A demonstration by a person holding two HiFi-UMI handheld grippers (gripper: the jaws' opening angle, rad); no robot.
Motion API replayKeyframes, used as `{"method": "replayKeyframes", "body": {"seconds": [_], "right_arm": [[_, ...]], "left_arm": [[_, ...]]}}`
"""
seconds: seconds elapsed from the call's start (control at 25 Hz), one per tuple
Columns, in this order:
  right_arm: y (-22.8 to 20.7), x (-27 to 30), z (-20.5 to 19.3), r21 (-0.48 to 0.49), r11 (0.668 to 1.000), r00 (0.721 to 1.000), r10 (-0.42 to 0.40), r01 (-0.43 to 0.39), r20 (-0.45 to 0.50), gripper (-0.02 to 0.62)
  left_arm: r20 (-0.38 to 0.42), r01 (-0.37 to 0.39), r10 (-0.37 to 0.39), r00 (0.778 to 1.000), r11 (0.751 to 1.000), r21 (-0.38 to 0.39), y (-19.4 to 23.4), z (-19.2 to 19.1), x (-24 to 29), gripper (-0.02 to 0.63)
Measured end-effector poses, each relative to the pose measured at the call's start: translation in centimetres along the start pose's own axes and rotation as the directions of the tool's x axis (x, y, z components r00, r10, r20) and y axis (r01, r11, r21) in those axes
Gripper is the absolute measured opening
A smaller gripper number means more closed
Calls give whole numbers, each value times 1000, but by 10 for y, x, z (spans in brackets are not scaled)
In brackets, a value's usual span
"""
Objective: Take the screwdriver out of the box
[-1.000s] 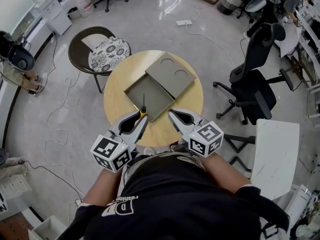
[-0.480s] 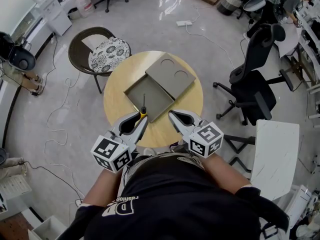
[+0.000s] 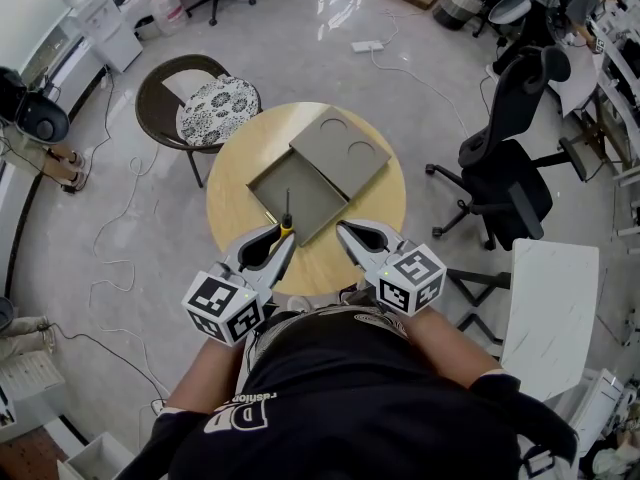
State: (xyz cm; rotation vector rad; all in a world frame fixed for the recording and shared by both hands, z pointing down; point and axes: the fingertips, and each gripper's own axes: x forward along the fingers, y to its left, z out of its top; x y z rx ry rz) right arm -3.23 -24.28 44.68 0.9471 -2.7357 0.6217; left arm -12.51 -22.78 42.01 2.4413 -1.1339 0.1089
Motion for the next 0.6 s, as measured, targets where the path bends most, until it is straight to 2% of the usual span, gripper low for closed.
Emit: {"method": "replayKeyframes", "body": {"seconds": [0.6], "right_arm": [[0, 2, 0, -1, 1000, 1000, 9, -9, -4, -3]], "left_arm": [[1, -8, 8, 1000, 1000, 1, 0, 2, 1, 138]]}}
